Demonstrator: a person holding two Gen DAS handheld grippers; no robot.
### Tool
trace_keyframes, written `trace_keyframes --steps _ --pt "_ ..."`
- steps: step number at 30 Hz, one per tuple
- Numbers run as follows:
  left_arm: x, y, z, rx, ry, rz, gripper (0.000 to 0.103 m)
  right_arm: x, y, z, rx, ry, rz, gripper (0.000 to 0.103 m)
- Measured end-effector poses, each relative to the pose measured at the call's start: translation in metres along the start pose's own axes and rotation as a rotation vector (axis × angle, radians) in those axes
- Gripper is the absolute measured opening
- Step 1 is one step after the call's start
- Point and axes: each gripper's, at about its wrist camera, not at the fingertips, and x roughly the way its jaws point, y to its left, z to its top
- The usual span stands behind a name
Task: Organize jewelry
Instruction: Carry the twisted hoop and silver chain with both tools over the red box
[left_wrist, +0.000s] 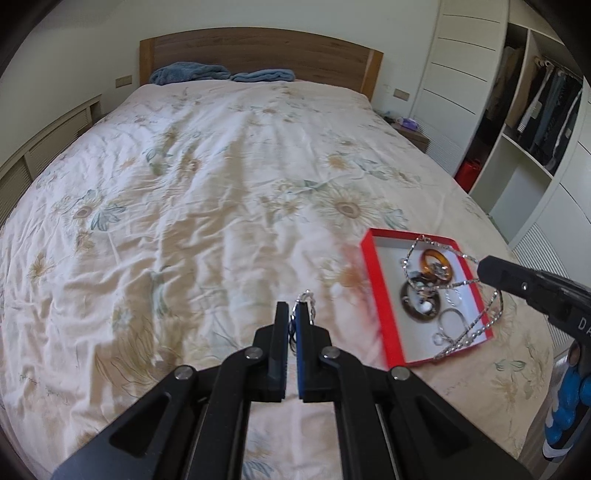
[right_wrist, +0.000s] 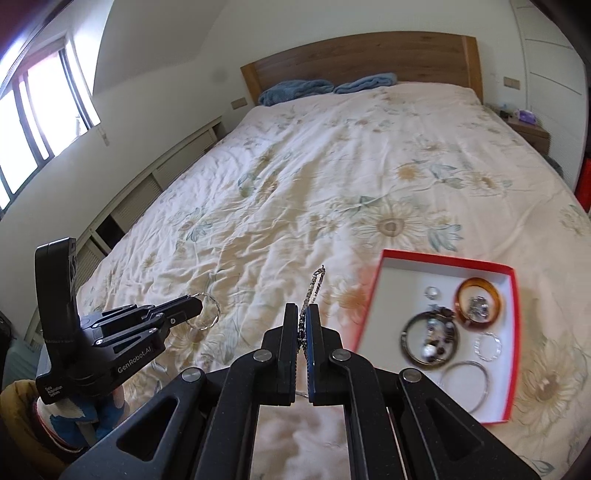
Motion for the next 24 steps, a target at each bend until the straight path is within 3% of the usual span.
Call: trace_keyframes --steps 12,24 --pt "0.0 -0.048 0.006 0.07 -0.005 -0.025 0.003 -0.029 -0.036 -0.004 0.035 -0.04 -0.046 0.004" --pt "0.024 -0.101 0.018 0.152 0.015 -0.067 0.003 -0.037 -0.086 -0.005 0.09 -0.067 -0.091 0.004"
